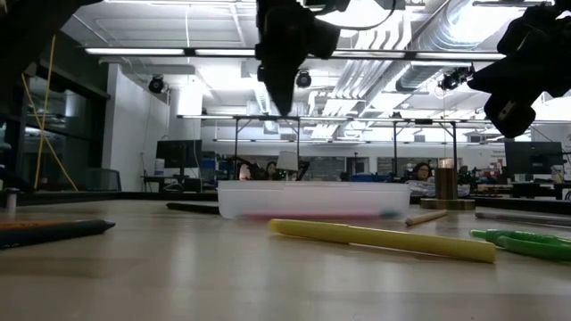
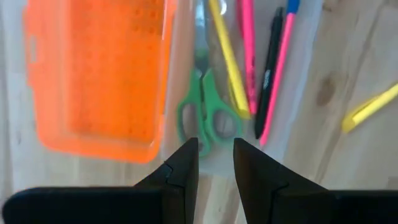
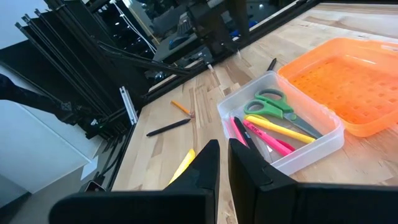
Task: Pick & place school supplies into a supply box
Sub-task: Put the gray pen into the container
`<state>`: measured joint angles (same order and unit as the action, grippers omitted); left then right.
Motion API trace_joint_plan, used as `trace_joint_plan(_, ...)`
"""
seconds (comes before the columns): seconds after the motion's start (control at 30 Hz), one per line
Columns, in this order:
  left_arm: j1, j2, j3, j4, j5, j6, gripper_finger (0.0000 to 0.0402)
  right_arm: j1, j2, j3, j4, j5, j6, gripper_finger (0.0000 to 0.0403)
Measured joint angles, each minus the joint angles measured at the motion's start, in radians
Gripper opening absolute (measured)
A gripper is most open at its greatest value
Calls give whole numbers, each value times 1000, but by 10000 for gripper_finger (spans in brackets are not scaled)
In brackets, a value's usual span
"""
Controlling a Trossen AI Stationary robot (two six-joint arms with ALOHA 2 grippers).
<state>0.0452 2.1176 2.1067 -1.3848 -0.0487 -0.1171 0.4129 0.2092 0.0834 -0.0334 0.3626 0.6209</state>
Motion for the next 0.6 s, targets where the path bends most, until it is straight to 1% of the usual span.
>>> trace_joint_plan(0.17, -7, -31, 0, 13, -9, -1, 129, 0, 0, 0, 0, -5, 0, 12)
trace_joint_plan(0.4, -8, -122, 1, 50, -46, 2, 129, 0, 0, 0, -1, -5, 0, 12)
trace_joint_plan(0.6, -8, -190, 0, 56, -74, 4, 129, 0, -1, 0, -4, -30, 0, 12)
